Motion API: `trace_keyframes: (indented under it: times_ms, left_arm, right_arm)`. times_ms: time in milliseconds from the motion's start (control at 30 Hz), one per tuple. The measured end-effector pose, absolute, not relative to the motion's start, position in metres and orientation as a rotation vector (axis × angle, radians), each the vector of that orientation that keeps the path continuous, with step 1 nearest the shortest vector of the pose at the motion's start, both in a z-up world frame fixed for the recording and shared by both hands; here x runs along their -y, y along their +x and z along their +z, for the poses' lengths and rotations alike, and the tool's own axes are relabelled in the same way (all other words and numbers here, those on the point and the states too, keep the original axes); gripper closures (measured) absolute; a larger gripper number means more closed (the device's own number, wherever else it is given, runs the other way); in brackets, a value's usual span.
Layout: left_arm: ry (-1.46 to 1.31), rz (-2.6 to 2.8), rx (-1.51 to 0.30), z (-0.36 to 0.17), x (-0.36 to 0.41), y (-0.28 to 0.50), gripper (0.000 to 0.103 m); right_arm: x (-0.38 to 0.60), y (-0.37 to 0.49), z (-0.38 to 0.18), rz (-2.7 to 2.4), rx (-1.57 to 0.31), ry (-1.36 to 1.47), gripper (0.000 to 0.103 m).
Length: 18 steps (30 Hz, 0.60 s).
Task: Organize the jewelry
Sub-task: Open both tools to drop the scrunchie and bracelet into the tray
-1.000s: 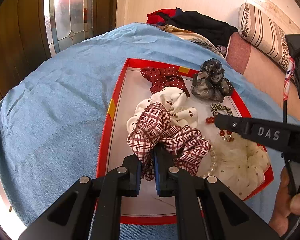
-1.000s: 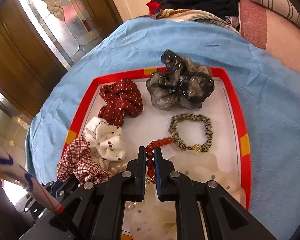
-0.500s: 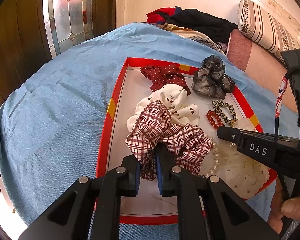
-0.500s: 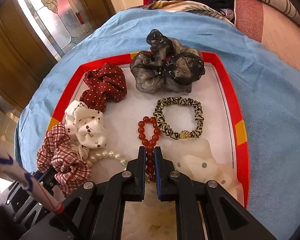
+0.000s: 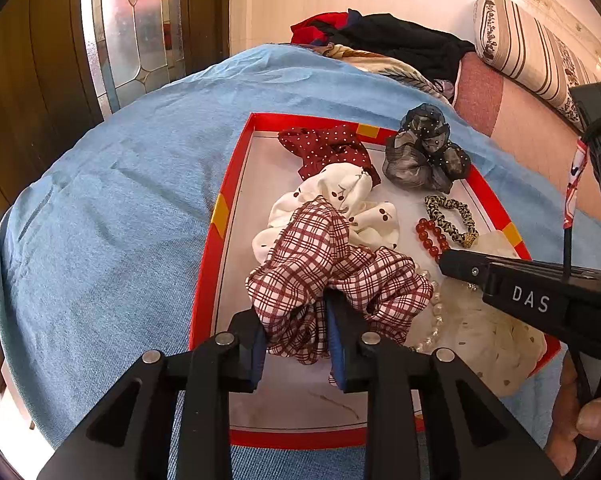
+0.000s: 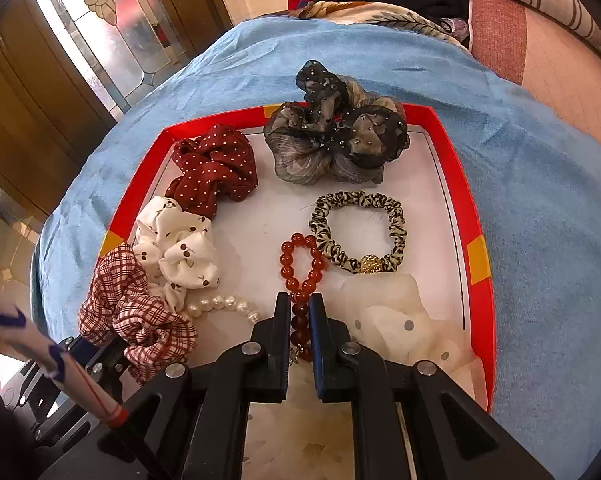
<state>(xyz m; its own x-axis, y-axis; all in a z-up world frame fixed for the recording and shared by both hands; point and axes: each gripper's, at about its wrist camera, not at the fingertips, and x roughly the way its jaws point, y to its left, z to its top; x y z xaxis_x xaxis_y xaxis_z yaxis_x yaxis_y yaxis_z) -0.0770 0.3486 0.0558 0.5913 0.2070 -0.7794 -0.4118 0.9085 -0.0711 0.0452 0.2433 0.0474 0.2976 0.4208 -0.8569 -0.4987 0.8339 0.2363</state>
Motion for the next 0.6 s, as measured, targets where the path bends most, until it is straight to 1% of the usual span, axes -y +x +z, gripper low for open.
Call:
trace_keyframes:
  times_ms: [100,167,267,400,500,567,600]
  left_arm:
    - [-0.252,0.364,-0.870,0.0550,-0.3483,-0.0768,0.075]
    - [-0.251,0.366,-0.869,0.0552,-0.3488,-0.0774,0.071]
    - [-0.248,0.366,-0.869,0.0549,-0.3493,-0.0768,0.068]
    - [-0.246,0.366,-0.868,0.0552,-0.3493,-0.0764,0.065]
    - [-0.243,0.370,-0.867,0.0553,-0.3497,-0.0764,0.058]
    - [-0.240,0.374,-0.867,0.0556,-0.3499,-0.0766,0.050]
    - [-0.237,0.378,-0.866,0.0557,-0.3501,-0.0768,0.050]
  right_arm:
    - [-0.2442,0.0439,0.0473,0.614,-1.114,-0.083,0.092]
    - [-0.2447,0.0433,0.0467,0.613,-1.116,-0.086,0.092]
    - [-0.2445,0.0429,0.0467,0.612,-1.116,-0.085,0.091]
    - [-0.2427,0.0420,0.0486,0.613,-1.117,-0.077,0.091]
    - [-0.2406,0.0418,0.0518,0.614,-1.114,-0.070,0.090]
    - [-0.2387,0.0416,0.0542,0.614,-1.112,-0.063,0.090]
    - [-0.2372,0.0418,0.0556,0.613,-1.113,-0.057,0.088]
